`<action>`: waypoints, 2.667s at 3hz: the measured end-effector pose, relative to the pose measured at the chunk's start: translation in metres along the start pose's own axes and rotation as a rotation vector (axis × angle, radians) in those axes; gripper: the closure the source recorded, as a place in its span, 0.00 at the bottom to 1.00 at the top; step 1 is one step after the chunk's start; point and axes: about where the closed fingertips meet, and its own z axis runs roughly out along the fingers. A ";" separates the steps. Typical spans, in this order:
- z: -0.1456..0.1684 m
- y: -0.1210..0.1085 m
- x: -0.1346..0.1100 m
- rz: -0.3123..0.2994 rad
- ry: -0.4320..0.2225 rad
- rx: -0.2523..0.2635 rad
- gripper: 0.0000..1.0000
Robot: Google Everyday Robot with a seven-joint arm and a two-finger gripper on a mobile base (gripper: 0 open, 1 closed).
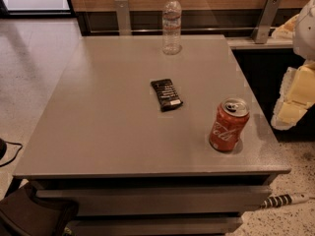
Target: Move coke can near water bottle
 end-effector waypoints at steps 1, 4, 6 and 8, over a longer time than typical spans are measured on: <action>0.000 0.000 0.000 0.000 0.000 0.000 0.00; 0.024 -0.006 0.024 0.001 -0.446 0.079 0.00; 0.060 0.014 0.002 0.022 -0.960 0.010 0.00; 0.081 0.022 -0.019 0.099 -1.158 -0.115 0.00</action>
Offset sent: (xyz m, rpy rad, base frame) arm 0.0007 -0.0041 -0.0006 0.2925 -0.0732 0.0669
